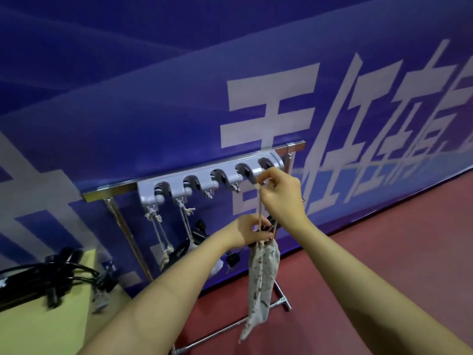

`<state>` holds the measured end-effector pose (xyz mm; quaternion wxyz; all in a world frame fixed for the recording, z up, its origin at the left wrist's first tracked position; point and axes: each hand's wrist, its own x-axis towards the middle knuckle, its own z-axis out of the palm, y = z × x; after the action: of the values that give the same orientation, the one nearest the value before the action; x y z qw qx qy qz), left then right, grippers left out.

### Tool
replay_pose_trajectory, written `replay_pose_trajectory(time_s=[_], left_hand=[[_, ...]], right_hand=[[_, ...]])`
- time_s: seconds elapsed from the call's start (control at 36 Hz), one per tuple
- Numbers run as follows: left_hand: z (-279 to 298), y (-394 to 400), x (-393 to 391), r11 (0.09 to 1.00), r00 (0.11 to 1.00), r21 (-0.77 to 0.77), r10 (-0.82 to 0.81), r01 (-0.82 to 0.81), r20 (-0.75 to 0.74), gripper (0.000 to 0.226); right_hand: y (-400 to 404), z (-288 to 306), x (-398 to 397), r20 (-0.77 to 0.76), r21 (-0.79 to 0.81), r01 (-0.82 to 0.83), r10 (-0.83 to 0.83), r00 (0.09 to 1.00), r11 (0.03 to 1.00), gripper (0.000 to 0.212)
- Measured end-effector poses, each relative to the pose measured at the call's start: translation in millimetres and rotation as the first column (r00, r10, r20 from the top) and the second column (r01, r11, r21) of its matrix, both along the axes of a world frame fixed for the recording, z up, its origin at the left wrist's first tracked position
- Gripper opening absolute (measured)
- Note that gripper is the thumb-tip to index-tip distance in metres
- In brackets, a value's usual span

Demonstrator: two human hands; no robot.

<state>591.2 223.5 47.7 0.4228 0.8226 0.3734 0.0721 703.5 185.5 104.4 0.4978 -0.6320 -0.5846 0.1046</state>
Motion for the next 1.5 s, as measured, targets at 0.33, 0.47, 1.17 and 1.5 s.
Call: replay_pose_trajectory(time_s=[0.33, 0.47, 1.17, 1.5], left_hand=[[-27.8, 16.3, 18.8, 0.942, 0.944, -0.103, 0.325, -0.318, 0.057, 0.038], [-36.6, 13.9, 29.0, 0.900, 0.921, -0.290, 0.372, -0.326, 0.119, 0.028], [-29.5, 18.7, -43.1, 0.762, 0.723, -0.080, 0.637, -0.642, 0.268, 0.026], [-26.4, 41.0, -62.3, 0.711, 0.676, -0.016, 0.675, -0.703, 0.296, 0.019]], right_hand=[[46.0, -61.4, 26.9, -0.175, -0.363, 0.026, -0.095, 0.980, 0.932, 0.016], [56.6, -57.5, 22.0, -0.216, -0.311, -0.031, -0.039, 0.976, 0.950, 0.010], [91.9, -62.9, -22.7, -0.533, -0.437, -0.510, 0.244, 0.810, 0.741, 0.027], [102.0, -79.4, -27.6, -0.336, -0.581, -0.553, 0.443, 0.831, 0.598, 0.016]])
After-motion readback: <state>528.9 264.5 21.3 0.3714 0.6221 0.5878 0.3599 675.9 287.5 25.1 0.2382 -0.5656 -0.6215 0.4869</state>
